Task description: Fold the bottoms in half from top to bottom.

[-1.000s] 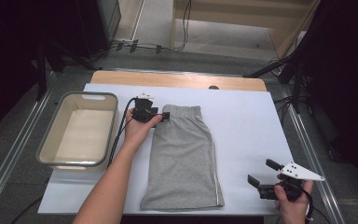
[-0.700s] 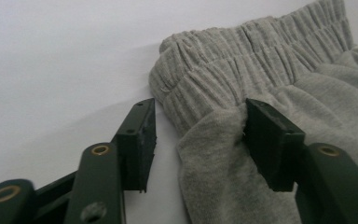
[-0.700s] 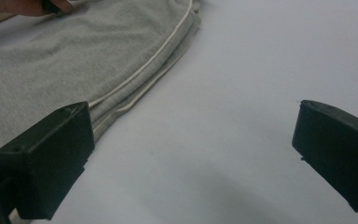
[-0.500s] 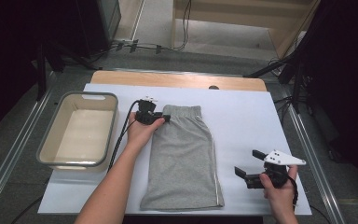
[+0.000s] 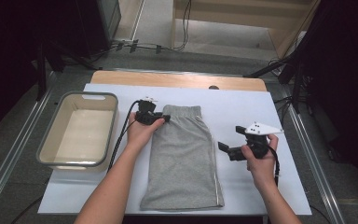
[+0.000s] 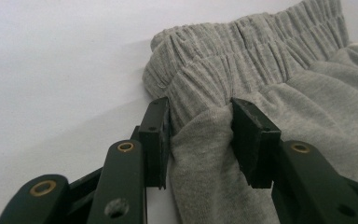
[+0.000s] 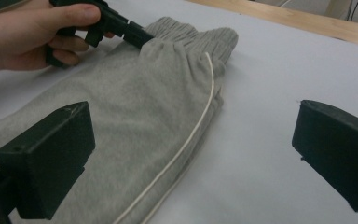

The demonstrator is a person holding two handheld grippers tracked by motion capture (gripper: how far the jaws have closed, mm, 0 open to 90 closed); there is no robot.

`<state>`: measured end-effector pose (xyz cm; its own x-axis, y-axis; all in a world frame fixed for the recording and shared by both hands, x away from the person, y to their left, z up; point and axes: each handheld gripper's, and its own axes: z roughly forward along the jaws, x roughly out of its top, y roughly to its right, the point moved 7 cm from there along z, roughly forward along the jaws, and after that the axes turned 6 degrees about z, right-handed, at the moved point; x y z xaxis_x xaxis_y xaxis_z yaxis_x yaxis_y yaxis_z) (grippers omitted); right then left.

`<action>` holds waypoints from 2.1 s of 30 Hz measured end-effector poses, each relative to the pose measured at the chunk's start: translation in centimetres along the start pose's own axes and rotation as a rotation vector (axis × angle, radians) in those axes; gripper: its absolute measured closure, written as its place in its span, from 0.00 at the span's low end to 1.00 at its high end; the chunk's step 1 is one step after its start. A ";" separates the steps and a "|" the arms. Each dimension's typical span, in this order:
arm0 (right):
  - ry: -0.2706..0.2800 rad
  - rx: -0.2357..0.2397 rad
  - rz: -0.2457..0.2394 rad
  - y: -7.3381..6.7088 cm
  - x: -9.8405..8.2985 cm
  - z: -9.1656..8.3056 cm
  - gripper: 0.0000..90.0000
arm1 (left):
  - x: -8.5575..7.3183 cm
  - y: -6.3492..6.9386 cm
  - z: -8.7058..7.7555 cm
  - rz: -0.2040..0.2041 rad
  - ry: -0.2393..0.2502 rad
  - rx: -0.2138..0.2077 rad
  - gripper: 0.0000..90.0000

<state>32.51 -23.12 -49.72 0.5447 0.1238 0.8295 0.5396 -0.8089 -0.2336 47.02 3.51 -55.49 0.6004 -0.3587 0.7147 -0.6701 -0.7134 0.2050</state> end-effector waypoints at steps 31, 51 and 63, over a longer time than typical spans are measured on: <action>-0.098 0.015 0.051 1.5 4.7 10.7 0.00 | -0.2 -0.1 0.0 0.004 0.012 -0.007 0.66; -0.204 0.020 0.103 2.1 1.8 14.9 0.00 | -0.1 -0.1 0.0 -0.016 0.017 -0.010 0.67; -0.215 -0.065 0.089 2.4 1.5 15.2 0.27 | -0.2 0.0 0.0 -0.012 0.020 0.005 0.67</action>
<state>44.39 -16.09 -56.73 0.7163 0.1639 0.6783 0.4443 -0.8566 -0.2622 46.85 3.59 -55.63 0.5997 -0.3376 0.7255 -0.6603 -0.7209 0.2104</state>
